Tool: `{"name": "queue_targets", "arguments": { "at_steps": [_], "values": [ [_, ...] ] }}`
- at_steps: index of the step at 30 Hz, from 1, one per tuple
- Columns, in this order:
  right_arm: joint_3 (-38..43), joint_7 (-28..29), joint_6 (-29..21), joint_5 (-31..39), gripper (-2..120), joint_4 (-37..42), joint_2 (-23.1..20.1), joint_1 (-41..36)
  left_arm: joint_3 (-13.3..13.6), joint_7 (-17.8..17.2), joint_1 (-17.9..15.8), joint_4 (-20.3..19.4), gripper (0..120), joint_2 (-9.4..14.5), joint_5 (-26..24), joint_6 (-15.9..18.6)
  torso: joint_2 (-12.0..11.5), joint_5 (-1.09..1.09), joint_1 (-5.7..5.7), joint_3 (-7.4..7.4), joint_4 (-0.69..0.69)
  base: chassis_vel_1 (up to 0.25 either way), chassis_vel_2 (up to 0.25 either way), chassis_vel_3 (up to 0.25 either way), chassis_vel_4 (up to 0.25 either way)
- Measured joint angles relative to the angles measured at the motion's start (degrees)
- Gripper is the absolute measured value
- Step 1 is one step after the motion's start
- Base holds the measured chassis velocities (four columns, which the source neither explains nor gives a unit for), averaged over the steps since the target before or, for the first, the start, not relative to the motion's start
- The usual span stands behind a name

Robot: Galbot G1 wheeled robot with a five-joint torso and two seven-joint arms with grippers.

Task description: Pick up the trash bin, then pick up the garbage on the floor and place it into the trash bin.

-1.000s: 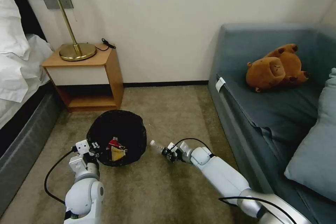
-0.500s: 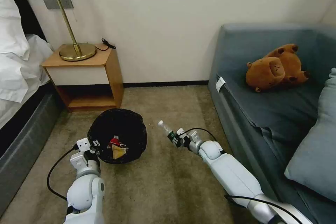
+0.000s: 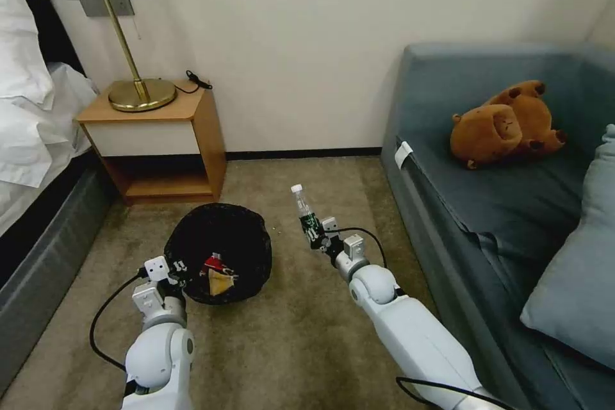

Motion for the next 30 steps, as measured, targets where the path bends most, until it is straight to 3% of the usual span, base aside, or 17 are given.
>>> {"name": "queue_targets", "arguments": {
  "at_steps": [11,17,30],
  "values": [
    [-2.90,5.20,0.44,1.44,20,8.81,0.27,-1.32,0.44,-0.19,-0.16,0.27,3,0.00,0.28,-0.08,0.00,-0.01,0.00,0.00,0.00,0.000,0.000,0.000,0.000],
    [-8.50,8.93,-0.11,2.24,20,12.68,1.42,0.08,0.76,-0.26,-0.20,0.27,3,0.00,0.45,-0.11,0.00,-0.01,0.00,0.00,0.00,0.000,0.000,0.000,0.000],
    [-16.51,12.18,-1.33,2.50,20,11.65,3.44,5.52,0.60,-0.39,-0.27,0.06,3,0.00,0.43,-0.11,0.00,0.00,0.00,0.00,0.00,0.000,0.000,0.000,0.000]
  ]
}}
